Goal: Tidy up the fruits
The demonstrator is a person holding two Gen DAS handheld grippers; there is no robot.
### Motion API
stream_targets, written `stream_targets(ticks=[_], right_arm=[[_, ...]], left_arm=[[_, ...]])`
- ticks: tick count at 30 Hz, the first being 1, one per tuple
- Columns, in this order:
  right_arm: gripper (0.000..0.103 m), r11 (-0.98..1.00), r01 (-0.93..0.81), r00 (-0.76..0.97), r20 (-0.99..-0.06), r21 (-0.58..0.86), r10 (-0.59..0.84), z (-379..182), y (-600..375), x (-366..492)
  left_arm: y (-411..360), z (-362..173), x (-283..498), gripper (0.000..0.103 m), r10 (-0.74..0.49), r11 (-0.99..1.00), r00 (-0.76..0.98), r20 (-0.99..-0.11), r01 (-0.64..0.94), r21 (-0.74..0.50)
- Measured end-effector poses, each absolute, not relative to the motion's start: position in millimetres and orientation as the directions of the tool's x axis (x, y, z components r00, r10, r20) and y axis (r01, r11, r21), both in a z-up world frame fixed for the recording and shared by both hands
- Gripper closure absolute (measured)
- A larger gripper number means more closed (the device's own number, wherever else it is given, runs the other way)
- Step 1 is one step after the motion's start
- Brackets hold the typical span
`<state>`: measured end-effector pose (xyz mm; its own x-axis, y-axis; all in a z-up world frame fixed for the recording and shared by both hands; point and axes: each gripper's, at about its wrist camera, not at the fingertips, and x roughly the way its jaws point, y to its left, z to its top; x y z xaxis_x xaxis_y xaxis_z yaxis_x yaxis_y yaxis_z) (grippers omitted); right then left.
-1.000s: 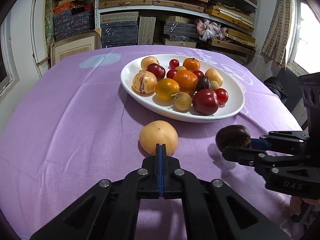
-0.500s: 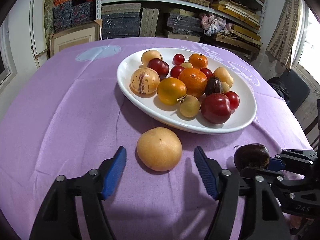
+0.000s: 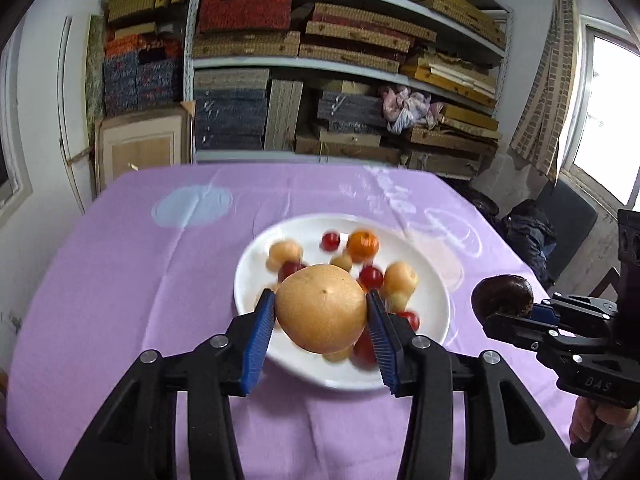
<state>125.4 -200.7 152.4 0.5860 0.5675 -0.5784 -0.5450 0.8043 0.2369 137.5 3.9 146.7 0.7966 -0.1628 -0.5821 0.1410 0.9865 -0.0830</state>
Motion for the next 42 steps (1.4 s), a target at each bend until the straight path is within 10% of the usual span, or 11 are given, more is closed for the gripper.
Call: stream_targets(ticks=[6, 20, 23, 26, 42], right_arm=[[0.081, 0.845, -0.515, 0.684, -0.524, 0.146, 0.507, 217.7, -194.1, 170.0], [0.079, 0.866, -0.48, 0.546, -0.726, 0.138, 0.418, 85.8, -148.0, 255.6], [0.06, 0.871, -0.469, 0.565, -0.711, 0.142, 0.42, 83.7, -151.6, 252.4], [0.02, 0.891, -0.432, 0.617, -0.676, 0.138, 0.404, 89.1, -158.9, 246.7], [0.004, 0.918, -0.359, 0.709, -0.59, 0.169, 0.386, 100.1, -210.0, 132.3]], left_arm=[[-23.4, 191.0, 187.3, 0.056, -0.139, 0.989, 0.829, -0.542, 0.145, -0.032], [-17.2, 61.0, 255.4, 0.046, -0.078, 0.995, 0.701, -0.708, 0.094, -0.016], [-7.2, 60.8, 248.8, 0.034, -0.06, 0.998, 0.723, -0.689, 0.054, -0.031], [5.2, 63.0, 237.9, 0.017, -0.048, 0.998, 0.747, -0.664, 0.013, -0.058], [-2.0, 87.5, 131.6, 0.003, -0.037, 0.999, 0.805, -0.592, 0.031, -0.02]])
